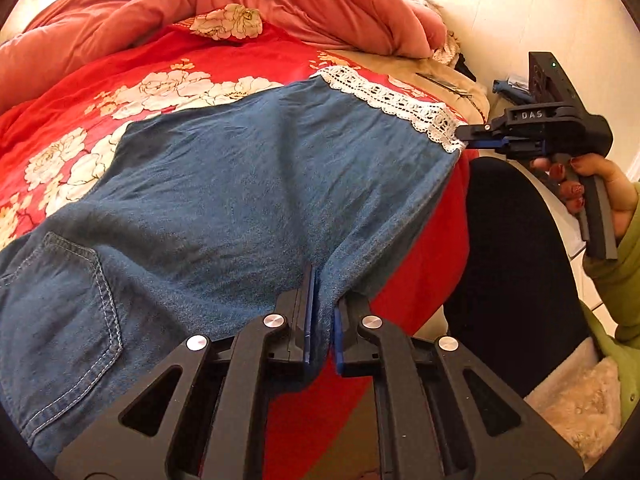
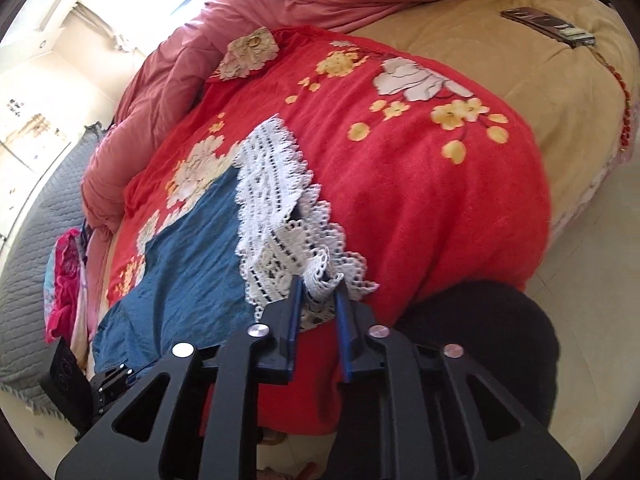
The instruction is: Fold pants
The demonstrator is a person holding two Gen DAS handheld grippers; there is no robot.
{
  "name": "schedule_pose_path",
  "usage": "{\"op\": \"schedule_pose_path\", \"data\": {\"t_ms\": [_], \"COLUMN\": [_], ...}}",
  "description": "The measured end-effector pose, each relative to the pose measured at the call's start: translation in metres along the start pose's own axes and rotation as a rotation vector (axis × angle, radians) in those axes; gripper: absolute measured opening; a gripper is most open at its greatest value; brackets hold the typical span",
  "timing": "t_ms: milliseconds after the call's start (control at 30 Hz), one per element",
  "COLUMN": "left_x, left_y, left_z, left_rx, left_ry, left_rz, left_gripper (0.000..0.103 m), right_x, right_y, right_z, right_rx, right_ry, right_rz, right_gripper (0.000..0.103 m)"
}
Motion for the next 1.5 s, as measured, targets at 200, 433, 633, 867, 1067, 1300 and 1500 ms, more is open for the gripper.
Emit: {"op": "schedule_pose_path", "data": {"t_ms": [200,433,633,867,1067,1300,1500], "left_x": [0.003,0.010,0.004,-0.066,-0.158,-0.162,-0.190], "left_y": [0.000,0.006,0.023,0.024,0.062,0.060,0.059], "left_z": [-0.001,-0.002,-0.026,-0.101,-0.134,-0.106,-0.122], "left_rx": [0.005,-0.005,0.019,0.151,0.113,0.072,0.076], "left_ry": [-0.001,-0.012,-0.018,-0.245,-0.482,-0.444,-0.585], "left_rz": [0.009,0.020,-0.056,-0.267,-0.545,-0.585,-0.578], "left_gripper": [0.004,0.017,0.029,0.052,0.066,0.053,0.000], "right_x": [-0.039,-0.125,-0.100,-0.116,-0.133,-0.160,-0.155], "right_y": [-0.006,0.051,0.081,0.069,0.069,0.071,0.074], "right_z": [-0.028,0.047,0.090,0.057,0.067,0.092,0.108], "right_rx": [0.066,-0.163,-0.304,-0.211,-0.217,-0.236,-0.265], "right_ry": [0.049,-0.074,-0.015,-0.123,-0.151,-0.136,-0.097], "right_rz": [-0.219,-0.545,-0.517,-0.523,-0.549,-0.643,-0.657], "right_gripper": [0.032,0.035,0.041,0.050,0.050,0.059,0.059]}}
Point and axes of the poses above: each gripper's, at about its wrist camera, not at the fingertips, and z roughly the way its jaws point, x to its right, y to its underside, the point moved 6 cm from there along z, roughly the way its jaws point, and after that the axes turned 10 degrees about -y, right-handed, at the moved point
